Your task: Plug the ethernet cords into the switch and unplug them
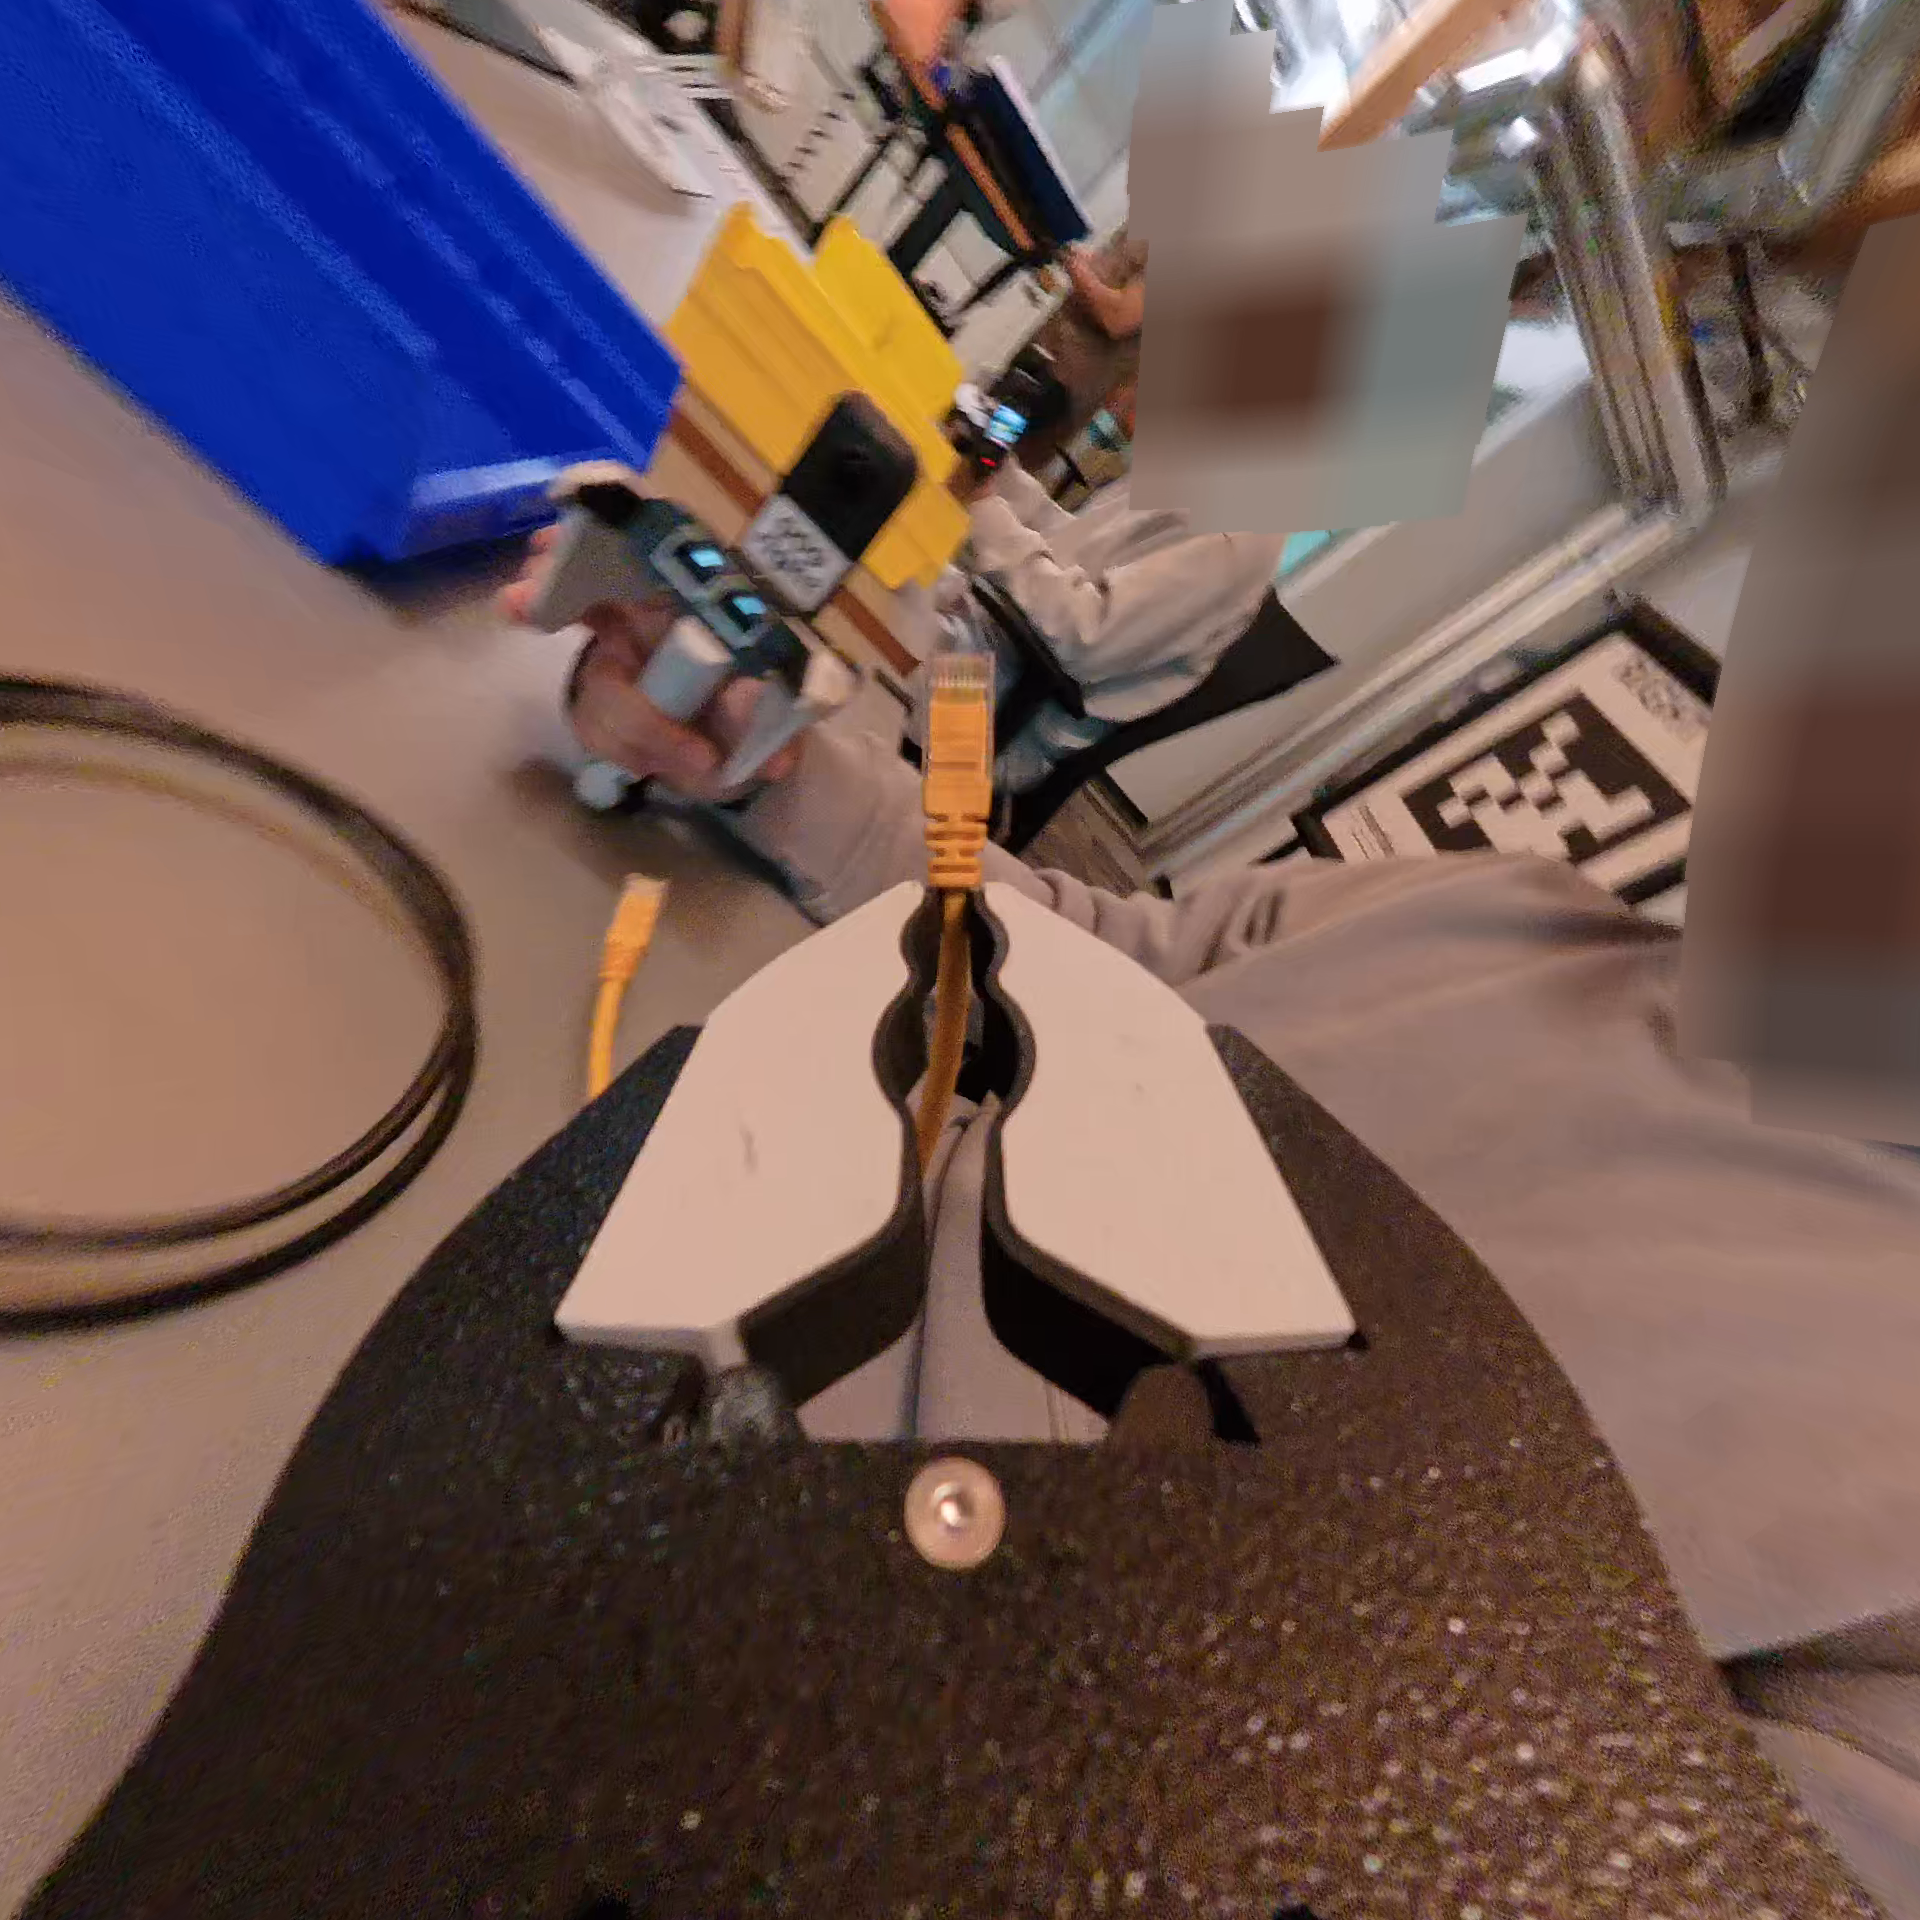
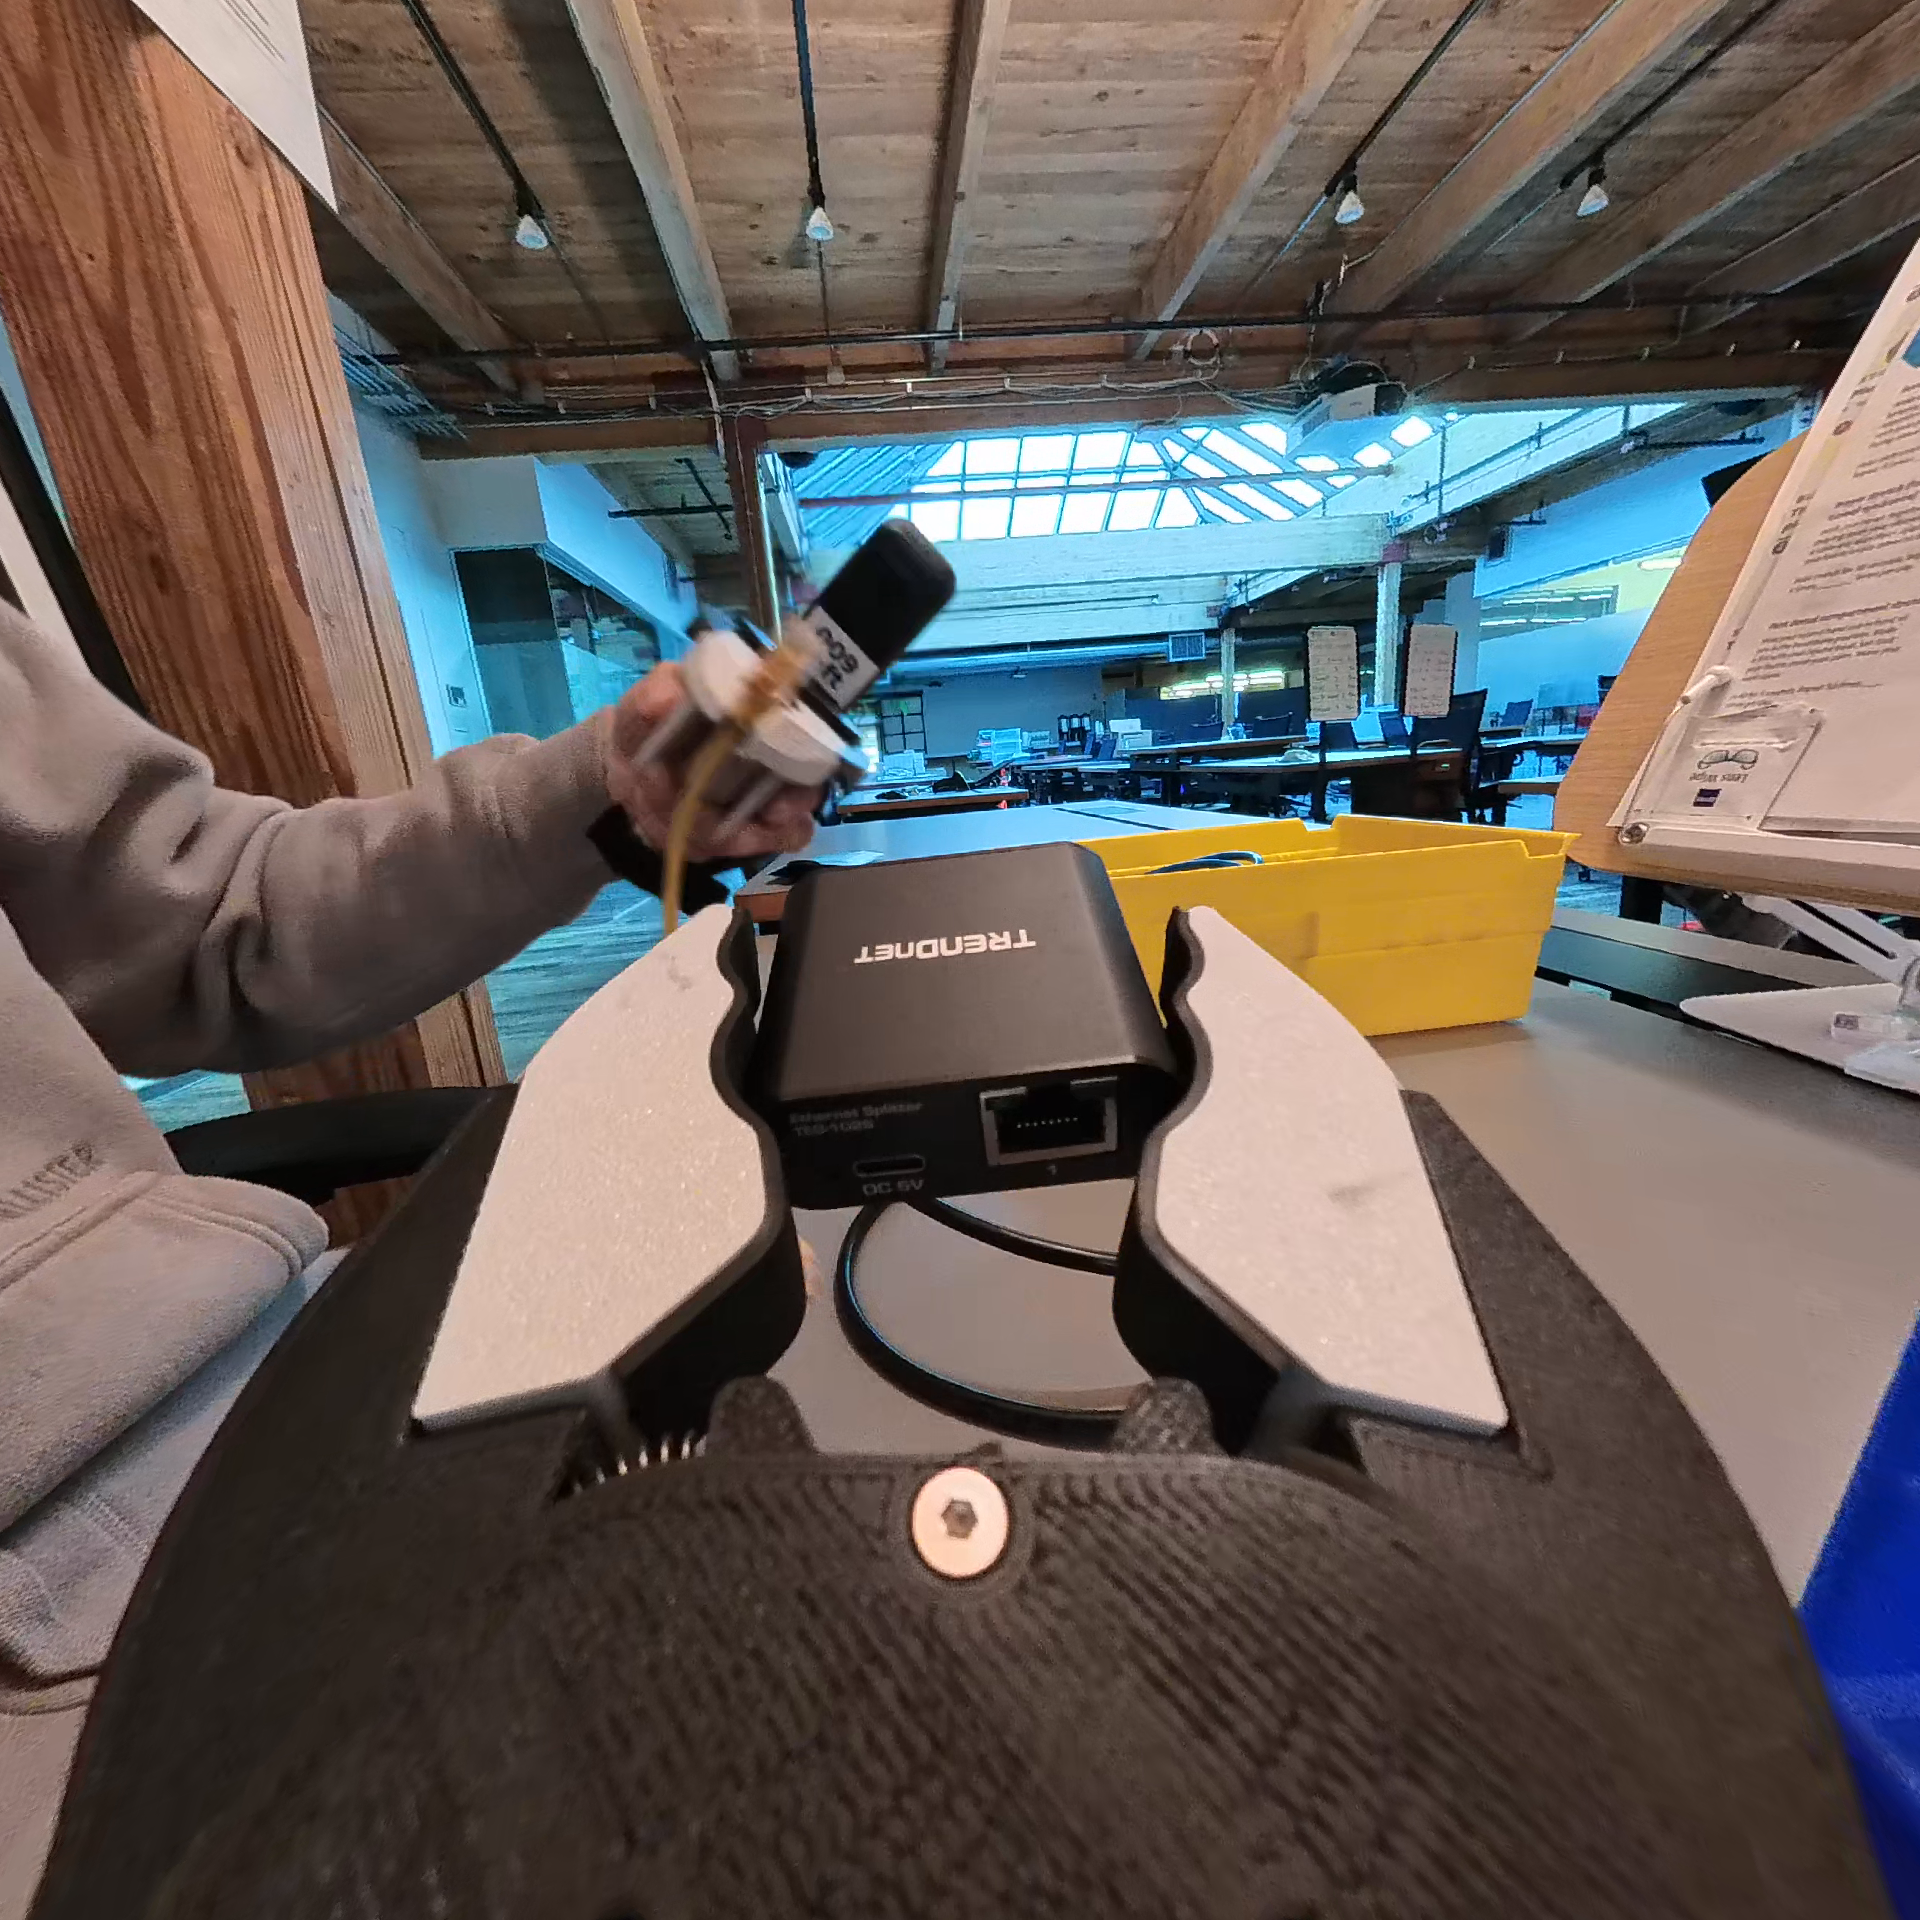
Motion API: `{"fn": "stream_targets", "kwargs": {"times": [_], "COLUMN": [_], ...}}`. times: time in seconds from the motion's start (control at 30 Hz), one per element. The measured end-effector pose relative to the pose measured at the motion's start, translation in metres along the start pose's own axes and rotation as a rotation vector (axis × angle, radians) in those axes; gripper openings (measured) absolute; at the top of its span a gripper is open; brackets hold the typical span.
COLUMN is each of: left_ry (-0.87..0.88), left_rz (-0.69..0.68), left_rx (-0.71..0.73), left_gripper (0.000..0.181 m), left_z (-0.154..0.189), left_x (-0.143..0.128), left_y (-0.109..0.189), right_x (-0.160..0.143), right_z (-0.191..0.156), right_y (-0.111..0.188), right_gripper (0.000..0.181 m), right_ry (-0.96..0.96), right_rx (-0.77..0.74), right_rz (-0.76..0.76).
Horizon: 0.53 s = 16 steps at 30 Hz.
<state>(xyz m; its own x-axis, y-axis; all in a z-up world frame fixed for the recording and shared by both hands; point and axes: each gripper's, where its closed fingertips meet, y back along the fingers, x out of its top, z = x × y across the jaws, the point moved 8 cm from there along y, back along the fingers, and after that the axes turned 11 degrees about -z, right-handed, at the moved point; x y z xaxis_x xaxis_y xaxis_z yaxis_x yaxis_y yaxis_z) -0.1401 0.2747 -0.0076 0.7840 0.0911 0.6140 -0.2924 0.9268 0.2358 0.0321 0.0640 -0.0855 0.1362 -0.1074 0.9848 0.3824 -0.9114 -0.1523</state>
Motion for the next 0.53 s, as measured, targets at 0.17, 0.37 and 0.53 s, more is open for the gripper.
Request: {"fn": "stream_targets", "kwargs": {"times": [0.17, 0.37, 0.53], "left_ry": [0.157, -0.144, -0.405], "left_rz": [-0.007, -0.157, -0.370], "left_rx": [0.321, 0.801, 0.972], "left_gripper": [0.005, 0.005, 0.005], "left_z": [-0.062, -0.098, -0.118], "left_x": [-0.015, -0.007, -0.005], "left_y": [0.017, 0.003, -0.035], "right_x": [0.000, 0.000, 0.000], "right_z": [0.000, 0.001, 0.001], "right_y": [0.000, 0.000, 0.001], "right_gripper": [0.075, 0.075, 0.075], "right_ry": [-0.004, -0.009, -0.013], "right_rx": [0.003, -0.002, -0.002], "right_rz": [-0.004, 0.003, 0.006]}}
